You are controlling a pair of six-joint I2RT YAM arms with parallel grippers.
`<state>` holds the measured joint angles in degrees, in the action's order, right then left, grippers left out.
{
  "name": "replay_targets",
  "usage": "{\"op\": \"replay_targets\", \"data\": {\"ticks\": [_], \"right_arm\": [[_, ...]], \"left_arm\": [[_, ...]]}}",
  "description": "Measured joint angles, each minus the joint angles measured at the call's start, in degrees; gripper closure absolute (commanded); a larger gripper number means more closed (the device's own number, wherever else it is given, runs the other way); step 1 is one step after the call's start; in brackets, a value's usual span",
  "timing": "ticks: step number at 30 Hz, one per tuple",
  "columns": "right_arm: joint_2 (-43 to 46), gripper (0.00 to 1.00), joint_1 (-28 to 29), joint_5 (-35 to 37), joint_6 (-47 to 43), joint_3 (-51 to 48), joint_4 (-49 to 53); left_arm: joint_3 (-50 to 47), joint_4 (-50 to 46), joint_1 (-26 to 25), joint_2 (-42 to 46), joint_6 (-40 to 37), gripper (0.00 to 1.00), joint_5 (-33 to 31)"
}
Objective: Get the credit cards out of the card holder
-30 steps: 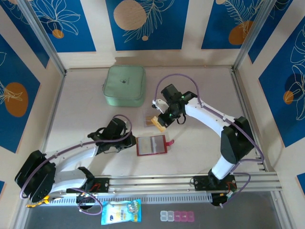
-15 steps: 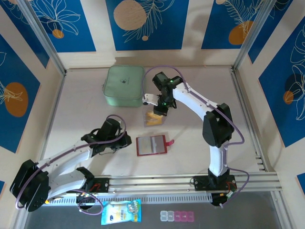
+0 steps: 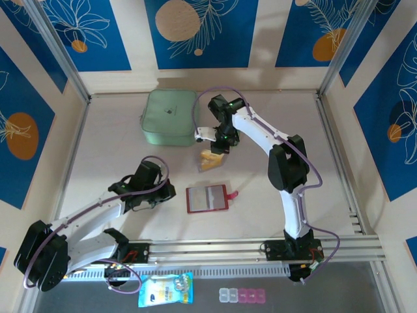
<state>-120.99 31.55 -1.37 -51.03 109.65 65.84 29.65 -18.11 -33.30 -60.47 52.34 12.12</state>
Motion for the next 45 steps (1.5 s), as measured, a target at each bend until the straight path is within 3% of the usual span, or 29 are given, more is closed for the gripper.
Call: {"op": "replay_targets", "data": {"ticks": [33, 45], "right_arm": [[-3.0, 1.00, -2.2, -3.2, -2.1, 2.8, -1.0], [-3.0, 1.00, -1.2, -4.4, -1.0, -1.6, -0.2]], "left_arm": [[0.0, -0.4, 0.9, -0.5, -0.4, 0.95, 0.0], [0.0, -0.4, 0.9, -0.8, -0.3, 0.95, 1.0]]}}
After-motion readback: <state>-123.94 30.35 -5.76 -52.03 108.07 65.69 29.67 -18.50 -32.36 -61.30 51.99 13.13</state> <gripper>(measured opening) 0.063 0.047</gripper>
